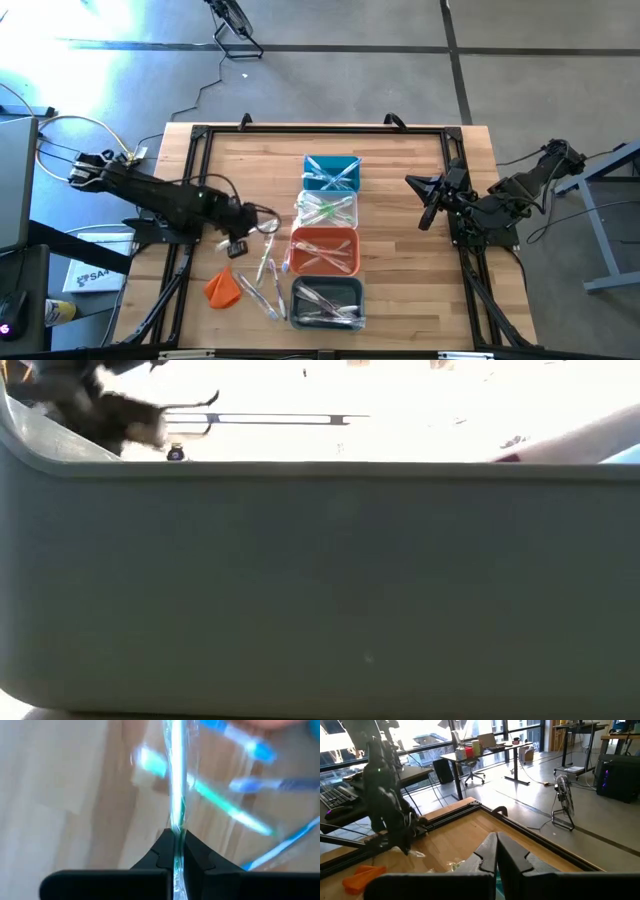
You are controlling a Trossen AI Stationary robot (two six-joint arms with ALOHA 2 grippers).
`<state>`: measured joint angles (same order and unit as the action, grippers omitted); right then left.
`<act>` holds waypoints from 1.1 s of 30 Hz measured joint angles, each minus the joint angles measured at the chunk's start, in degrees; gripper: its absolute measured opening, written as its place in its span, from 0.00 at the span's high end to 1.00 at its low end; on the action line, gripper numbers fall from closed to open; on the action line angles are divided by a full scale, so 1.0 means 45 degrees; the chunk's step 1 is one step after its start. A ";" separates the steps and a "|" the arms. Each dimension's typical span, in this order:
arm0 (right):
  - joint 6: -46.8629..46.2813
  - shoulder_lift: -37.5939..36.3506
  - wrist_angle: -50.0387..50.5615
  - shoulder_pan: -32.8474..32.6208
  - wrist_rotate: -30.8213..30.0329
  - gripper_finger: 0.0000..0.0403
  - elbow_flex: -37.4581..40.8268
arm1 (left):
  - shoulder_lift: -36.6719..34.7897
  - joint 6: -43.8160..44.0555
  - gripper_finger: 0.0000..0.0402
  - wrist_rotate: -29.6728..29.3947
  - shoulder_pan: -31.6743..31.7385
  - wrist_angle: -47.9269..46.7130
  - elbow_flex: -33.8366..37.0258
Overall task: Pick & Place Toothbrushes
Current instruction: Put the green toothbrush into the transparent bin
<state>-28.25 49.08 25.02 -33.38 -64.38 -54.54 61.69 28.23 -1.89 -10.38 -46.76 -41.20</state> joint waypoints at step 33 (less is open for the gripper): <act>0.0010 -0.0353 -0.0073 -0.0002 0.1433 0.99 -0.0005 | 0.7406 -0.5221 0.98 0.3873 0.4475 -0.2425 -1.0807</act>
<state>-28.21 47.49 24.69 -33.39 -57.93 -54.57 95.02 4.73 15.54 9.76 -57.67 -89.83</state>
